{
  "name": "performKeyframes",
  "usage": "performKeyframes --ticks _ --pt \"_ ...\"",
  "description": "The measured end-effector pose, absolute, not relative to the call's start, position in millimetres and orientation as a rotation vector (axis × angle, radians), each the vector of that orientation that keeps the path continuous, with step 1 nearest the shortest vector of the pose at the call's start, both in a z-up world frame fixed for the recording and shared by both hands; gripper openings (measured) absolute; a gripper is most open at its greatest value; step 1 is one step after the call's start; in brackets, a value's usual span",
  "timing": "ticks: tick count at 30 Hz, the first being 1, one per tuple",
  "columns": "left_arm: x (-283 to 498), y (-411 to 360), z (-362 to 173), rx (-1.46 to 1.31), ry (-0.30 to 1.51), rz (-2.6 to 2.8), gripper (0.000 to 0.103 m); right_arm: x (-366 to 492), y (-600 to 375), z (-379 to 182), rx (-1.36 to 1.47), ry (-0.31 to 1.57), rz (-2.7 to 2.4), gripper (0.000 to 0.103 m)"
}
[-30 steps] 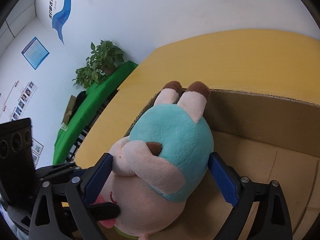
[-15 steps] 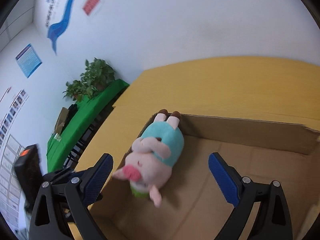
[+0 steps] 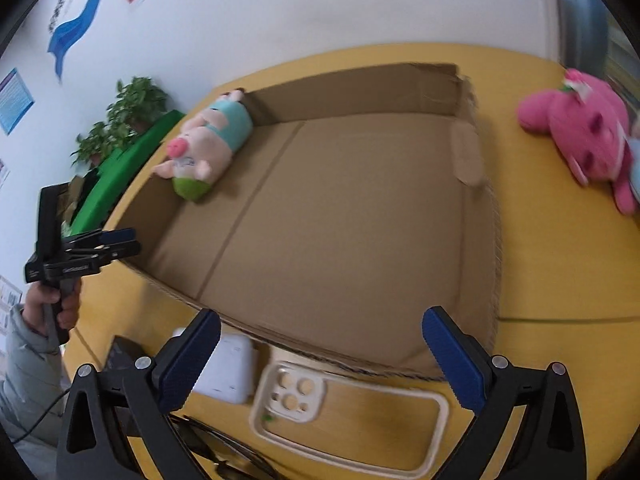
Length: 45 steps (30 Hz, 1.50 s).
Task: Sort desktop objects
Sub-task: 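Open both grippers to drop the pig plush into the box and withdraw, then close the left gripper on the black UGREEN charger box while the right gripper clamps it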
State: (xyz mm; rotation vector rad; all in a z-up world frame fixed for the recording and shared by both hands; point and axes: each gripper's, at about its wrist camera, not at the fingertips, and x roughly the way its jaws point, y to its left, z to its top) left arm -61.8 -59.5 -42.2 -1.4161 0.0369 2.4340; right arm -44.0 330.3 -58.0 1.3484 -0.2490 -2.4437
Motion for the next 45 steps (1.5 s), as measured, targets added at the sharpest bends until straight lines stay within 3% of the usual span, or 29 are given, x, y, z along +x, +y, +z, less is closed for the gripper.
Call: performKeyframes --ticks 3,6,11,15,35,45 --pt "-60 -63 -38 -1.430 0.037 2.469 0.063 -42 331 -57 1.329 -0.209 -2.473 0.093" --pt "-44 -72 -17 -1.373 0.008 2.542 0.063 -35 323 -47 1.314 -0.113 -2.526 0.094" --pt "5 -70 22 -1.230 0.067 2.603 0.064 0 311 -17 1.161 -0.107 -2.510 0.097" --pt "45 -62 34 -1.158 0.065 2.602 0.074 27 296 -5 1.087 -0.141 -2.465 0.101" --pt "119 -86 -50 -1.359 -0.289 2.548 0.074 111 112 -79 1.096 0.303 -1.916 0.101" --pt "115 -91 -89 -1.452 -0.412 2.436 0.074 122 85 -102 1.107 0.301 -1.845 0.101"
